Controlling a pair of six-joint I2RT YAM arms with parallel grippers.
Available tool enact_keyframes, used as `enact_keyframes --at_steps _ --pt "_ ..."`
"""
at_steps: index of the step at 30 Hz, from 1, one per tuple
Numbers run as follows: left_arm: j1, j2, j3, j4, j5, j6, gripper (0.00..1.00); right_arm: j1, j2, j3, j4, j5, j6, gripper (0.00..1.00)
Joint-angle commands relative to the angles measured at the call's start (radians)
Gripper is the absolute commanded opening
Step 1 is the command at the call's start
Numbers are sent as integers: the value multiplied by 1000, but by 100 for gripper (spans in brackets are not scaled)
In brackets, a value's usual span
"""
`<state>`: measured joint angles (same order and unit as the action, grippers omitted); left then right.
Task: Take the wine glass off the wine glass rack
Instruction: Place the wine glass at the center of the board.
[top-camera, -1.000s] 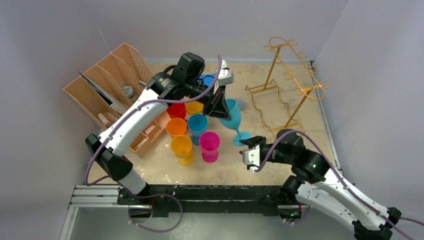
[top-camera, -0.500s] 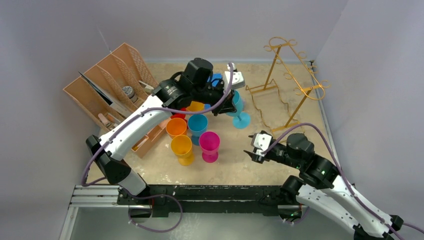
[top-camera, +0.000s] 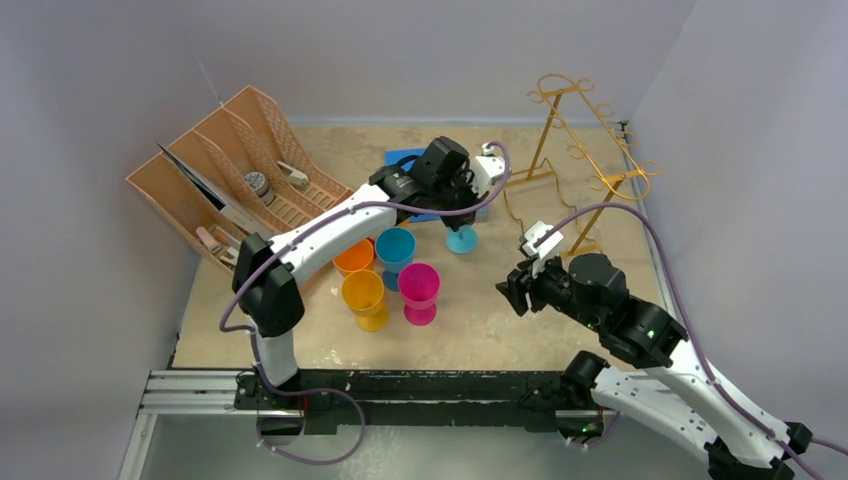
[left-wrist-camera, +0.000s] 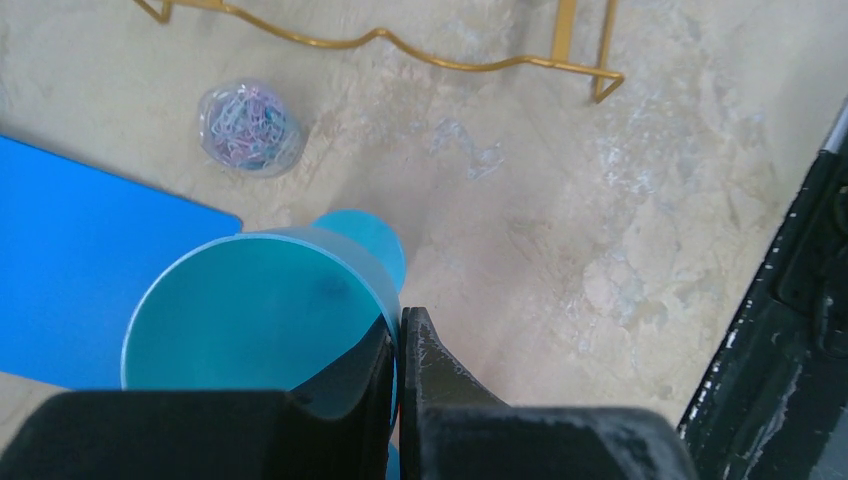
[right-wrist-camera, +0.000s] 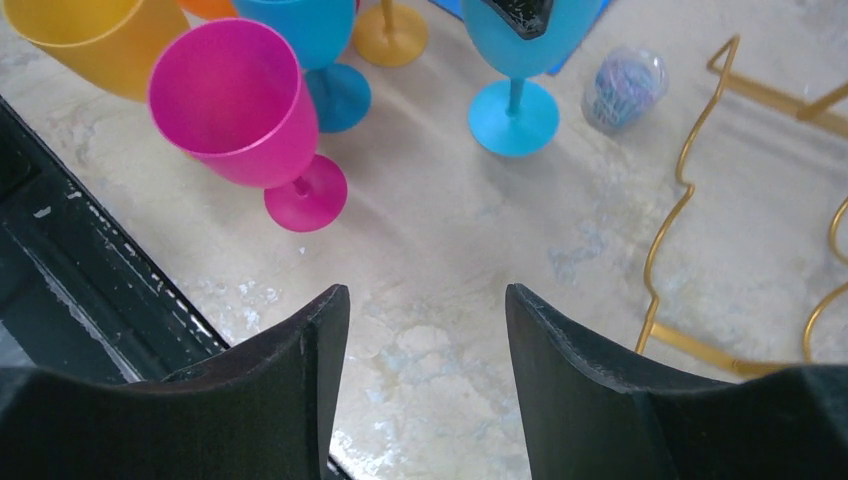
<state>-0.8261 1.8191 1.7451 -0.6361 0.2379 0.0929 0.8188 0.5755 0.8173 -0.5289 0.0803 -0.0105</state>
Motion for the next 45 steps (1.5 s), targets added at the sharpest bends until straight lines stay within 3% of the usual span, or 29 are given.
enact_keyframes --at_steps 1,9,36,40,45 --pt "-2 44 10 55 -51 -32 0 0 -1 28 -38 66 120 62" --pt "-2 108 -14 59 -87 -54 0 1 -41 9 -57 67 154 63" --pt "-2 96 44 -73 -132 -61 0 0 -19 11 -91 228 221 69" --pt "-2 82 60 -85 -136 -70 19 0 24 18 -127 270 233 72" --pt "-2 55 88 -98 -142 -73 34 0 125 47 -196 279 273 73"
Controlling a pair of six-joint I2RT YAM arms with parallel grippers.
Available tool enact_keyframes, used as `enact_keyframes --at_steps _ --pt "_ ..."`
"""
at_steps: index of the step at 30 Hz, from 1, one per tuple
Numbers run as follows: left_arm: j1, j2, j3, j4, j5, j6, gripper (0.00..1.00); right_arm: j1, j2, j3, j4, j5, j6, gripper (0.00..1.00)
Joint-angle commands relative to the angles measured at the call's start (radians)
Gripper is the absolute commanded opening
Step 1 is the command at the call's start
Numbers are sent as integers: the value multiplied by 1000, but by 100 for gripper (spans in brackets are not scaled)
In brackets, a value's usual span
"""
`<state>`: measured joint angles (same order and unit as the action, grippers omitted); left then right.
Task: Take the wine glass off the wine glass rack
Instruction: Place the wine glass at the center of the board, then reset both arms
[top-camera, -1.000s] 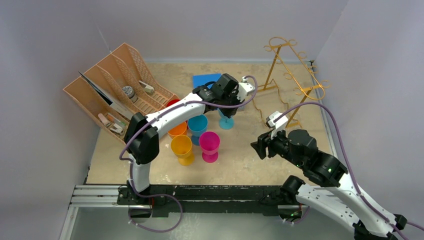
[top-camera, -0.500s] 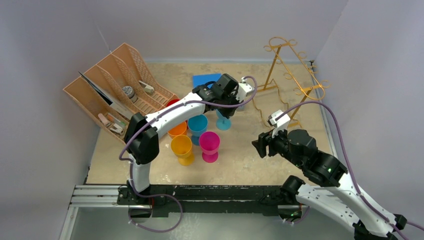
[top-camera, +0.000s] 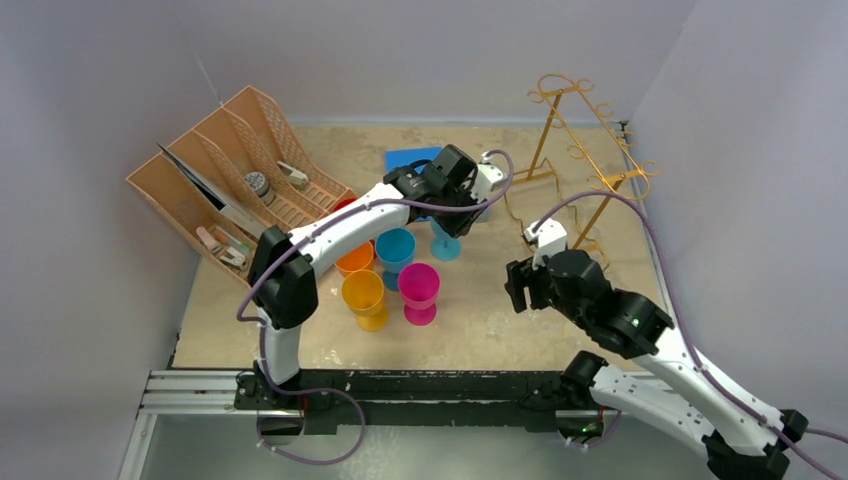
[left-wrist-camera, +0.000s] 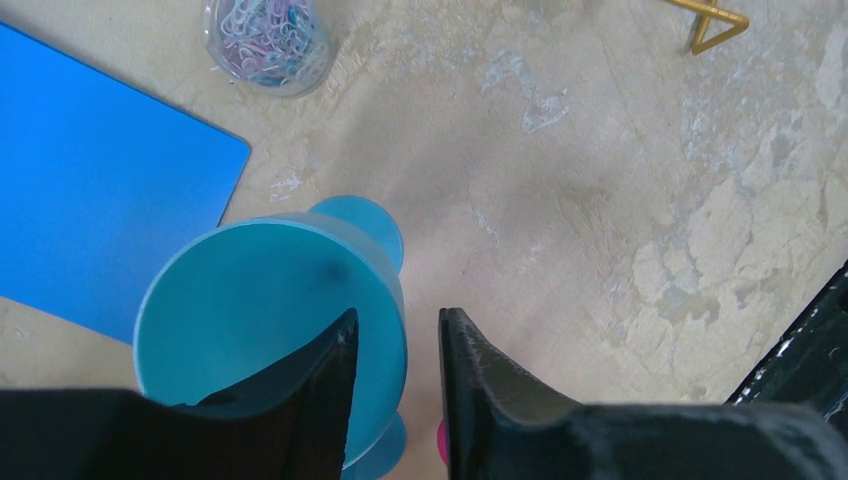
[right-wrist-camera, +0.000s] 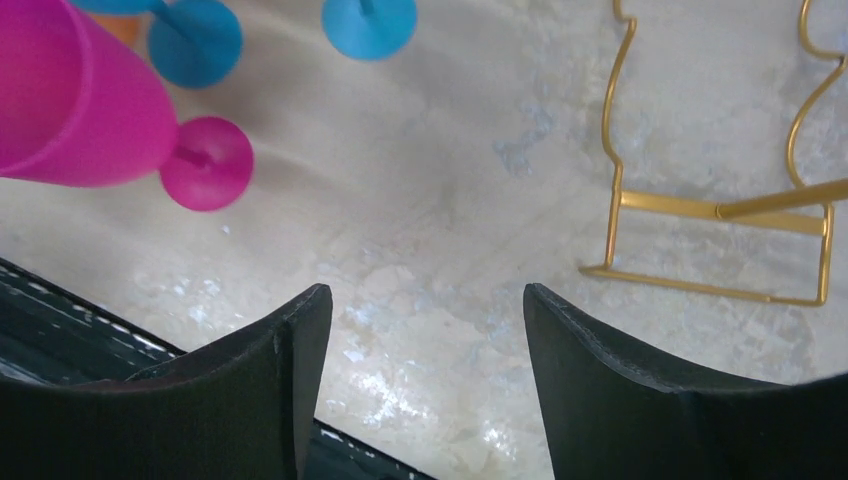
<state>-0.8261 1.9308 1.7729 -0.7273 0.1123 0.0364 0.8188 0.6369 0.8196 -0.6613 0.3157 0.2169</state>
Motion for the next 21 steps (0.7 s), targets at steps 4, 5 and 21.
enact_keyframes --at_steps 4,5,21 --pt "-2 -98 57 0 -11 -22 45 -1 116 47 -74 43 59 73" --pt "-2 -113 53 5 -10 -26 47 -1 125 48 -72 37 60 73" --pt "-1 -487 -131 93 -99 -87 80 -1 239 143 -150 10 113 74"
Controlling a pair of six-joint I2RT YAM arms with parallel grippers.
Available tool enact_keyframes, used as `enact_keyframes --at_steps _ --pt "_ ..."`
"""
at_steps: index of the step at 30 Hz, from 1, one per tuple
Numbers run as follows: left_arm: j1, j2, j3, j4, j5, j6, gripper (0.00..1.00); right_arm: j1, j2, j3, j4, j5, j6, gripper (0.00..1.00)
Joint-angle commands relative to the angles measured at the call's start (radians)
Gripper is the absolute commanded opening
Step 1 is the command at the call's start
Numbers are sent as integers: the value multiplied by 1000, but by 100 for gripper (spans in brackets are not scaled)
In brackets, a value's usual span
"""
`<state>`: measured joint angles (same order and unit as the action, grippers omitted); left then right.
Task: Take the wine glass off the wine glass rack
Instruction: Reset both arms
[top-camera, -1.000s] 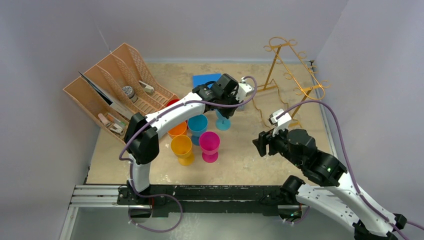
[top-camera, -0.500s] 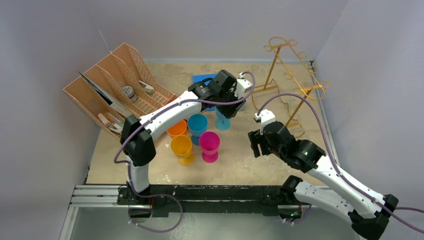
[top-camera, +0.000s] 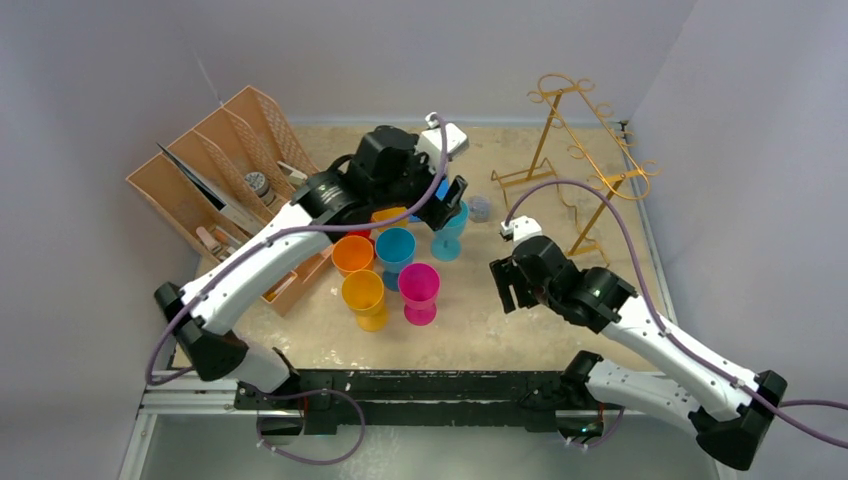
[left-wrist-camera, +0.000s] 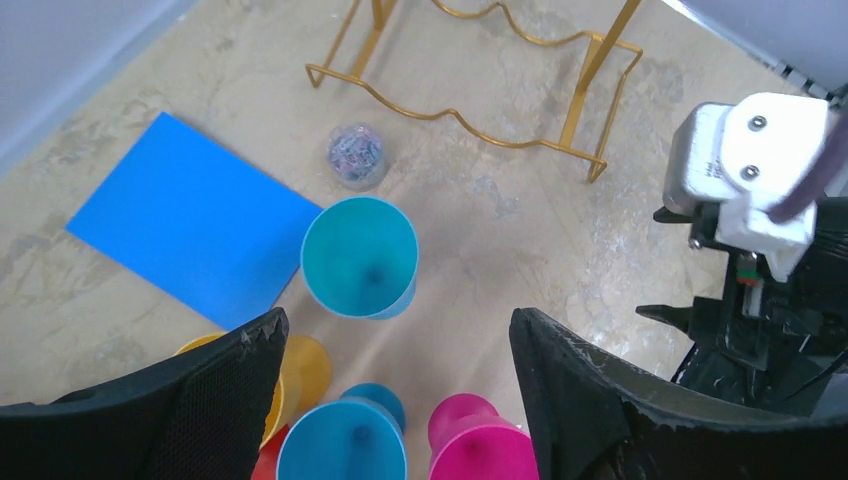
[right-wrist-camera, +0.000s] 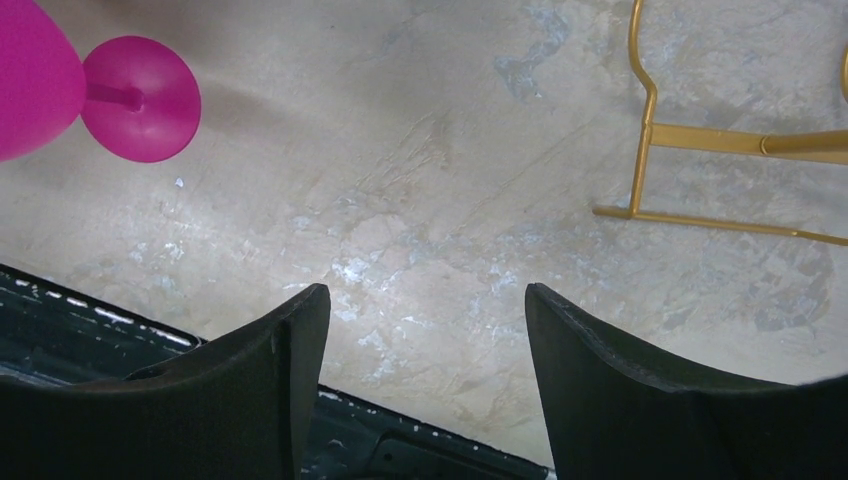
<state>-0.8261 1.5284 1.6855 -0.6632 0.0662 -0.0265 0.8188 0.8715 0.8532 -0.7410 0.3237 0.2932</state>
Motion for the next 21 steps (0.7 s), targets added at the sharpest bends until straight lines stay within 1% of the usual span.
enact_keyframes --at_steps 1,4,6,7,9,11,14,16,18,21 --pt "-2 -110 -55 22 -59 -24 81 -1 4 147 -98 -6 40 74" --pt "-1 -202 -117 30 -76 -9 83 -2 -14 226 -111 -63 12 74" --pt "3 -261 -164 42 -125 -5 89 -1 -28 255 -73 -137 -25 74" --pt "12 -286 -181 37 -132 -3 92 -1 -28 269 -50 -166 -45 75" --pt "51 -332 -206 22 -115 -10 96 -2 -8 306 -23 -194 -57 76" --pt "135 -372 -231 10 -60 -36 98 -1 39 356 -25 -188 -59 76" --pt "306 -435 -284 8 7 -74 98 -1 124 424 -40 -102 -53 77" --pt "411 -483 -316 33 42 -89 100 -3 165 454 -30 -62 -52 79" --pt "516 -503 -320 28 71 -107 100 -13 190 478 -12 -62 -48 81" --pt "609 -487 -306 -35 69 -153 100 -63 209 509 4 -103 -12 83"
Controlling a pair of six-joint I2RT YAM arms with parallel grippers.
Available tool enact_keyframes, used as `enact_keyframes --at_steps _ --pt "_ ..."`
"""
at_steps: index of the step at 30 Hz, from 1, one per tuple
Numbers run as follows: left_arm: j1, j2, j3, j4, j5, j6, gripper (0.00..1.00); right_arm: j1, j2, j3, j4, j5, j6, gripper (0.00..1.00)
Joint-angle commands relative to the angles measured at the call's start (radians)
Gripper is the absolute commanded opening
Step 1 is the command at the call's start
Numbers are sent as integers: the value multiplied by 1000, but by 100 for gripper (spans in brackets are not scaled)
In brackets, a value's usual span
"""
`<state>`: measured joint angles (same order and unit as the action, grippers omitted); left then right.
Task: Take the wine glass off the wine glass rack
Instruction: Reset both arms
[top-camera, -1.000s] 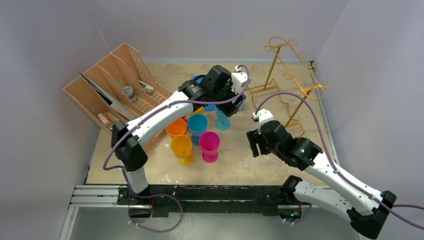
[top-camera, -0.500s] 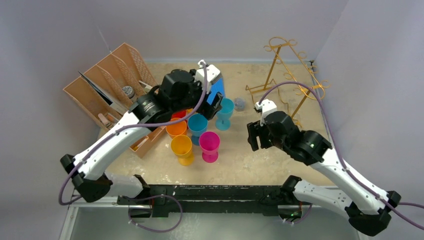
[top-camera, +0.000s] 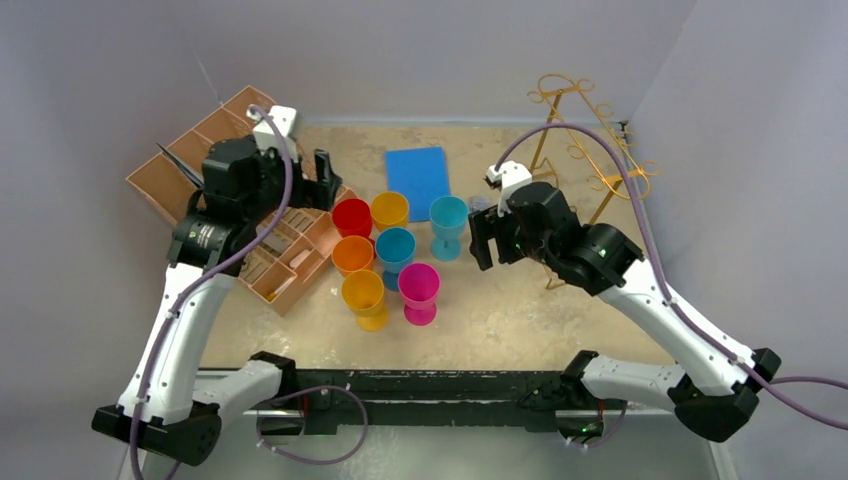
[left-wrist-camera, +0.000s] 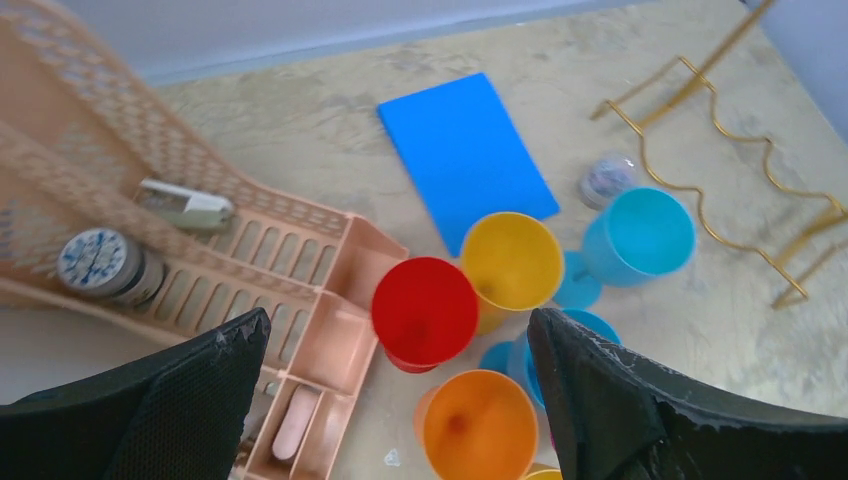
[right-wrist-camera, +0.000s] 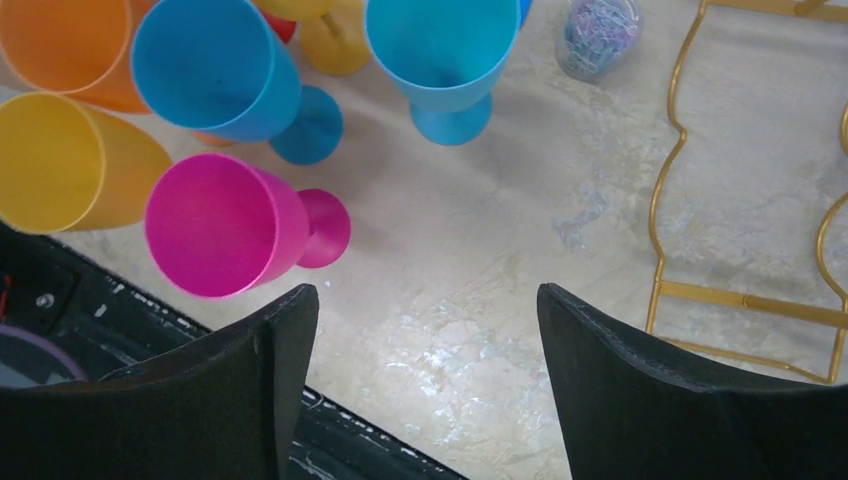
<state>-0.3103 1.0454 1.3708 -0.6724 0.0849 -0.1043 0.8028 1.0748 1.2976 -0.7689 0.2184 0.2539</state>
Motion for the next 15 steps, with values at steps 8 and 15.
enact_keyframes --at_steps 8,15 --pt "102 -94 -11 -122 -154 -236 100 -87 -81 -57 120 -87 134 99" --pt "102 -165 -44 -204 -229 -287 100 -88 -42 -54 55 -104 140 99"
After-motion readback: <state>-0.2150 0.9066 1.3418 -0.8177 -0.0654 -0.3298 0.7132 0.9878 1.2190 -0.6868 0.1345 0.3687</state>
